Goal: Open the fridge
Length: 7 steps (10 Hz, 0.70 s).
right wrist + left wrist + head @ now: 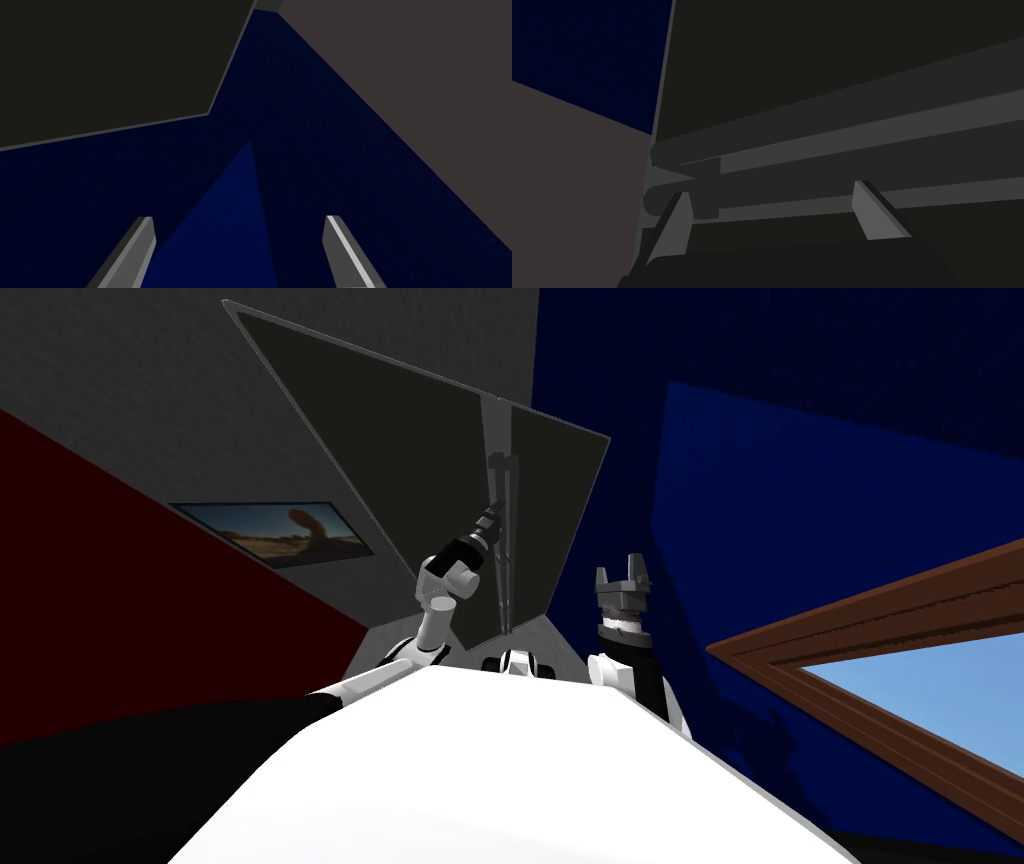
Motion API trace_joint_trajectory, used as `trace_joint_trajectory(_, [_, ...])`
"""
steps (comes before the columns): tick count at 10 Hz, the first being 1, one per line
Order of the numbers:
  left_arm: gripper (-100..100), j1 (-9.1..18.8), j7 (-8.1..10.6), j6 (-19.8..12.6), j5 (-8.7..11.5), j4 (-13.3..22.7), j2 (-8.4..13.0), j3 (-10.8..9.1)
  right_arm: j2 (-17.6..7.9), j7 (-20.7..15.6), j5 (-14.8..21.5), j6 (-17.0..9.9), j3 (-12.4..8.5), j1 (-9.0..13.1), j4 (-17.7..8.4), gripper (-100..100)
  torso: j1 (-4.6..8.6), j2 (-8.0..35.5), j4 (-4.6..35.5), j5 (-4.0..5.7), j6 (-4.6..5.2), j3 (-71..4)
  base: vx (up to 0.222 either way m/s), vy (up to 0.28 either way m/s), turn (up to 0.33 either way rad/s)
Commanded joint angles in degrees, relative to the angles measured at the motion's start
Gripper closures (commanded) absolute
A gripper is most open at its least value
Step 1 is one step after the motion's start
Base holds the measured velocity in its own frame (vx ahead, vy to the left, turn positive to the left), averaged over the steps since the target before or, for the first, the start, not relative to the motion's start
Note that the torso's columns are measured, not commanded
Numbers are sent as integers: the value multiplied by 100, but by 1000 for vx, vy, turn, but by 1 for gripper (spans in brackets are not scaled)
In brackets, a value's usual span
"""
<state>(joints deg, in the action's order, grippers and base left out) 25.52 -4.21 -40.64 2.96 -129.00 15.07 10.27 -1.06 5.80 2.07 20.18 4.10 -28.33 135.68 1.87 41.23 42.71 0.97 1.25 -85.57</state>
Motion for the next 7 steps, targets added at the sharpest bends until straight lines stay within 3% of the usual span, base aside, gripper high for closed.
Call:
trace_joint_trajectory(1, [-100,109,1,202,6,-63,-21,5,0,0,0,0,0,0,0,0,-8,0,-11,-6,-9,4,1,-15,-29])
trace_joint_trajectory(2, [-100,290,-11,-227,1,0,38,82,0,0,0,0,0,-1,0,0,-12,8,-23,-11,-15,14,25,-3,-33])
trace_joint_trajectory(5, [-100,477,-11,-242,1,0,38,82,0,0,0,0,0,-1,0,0,-3,-27,-34,-6,-4,-13,2,11,0])
trace_joint_trajectory(6, [-100,608,-28,-659,-8,72,98,151,0,0,0,0,0,-1,0,0,-3,-20,-29,-6,-7,-8,11,1,-31])
trace_joint_trajectory(7, [-100,691,-28,-681,-8,72,98,151,0,0,0,0,0,0,0,0,-4,-31,-42,-6,0,-16,-2,3,-25])
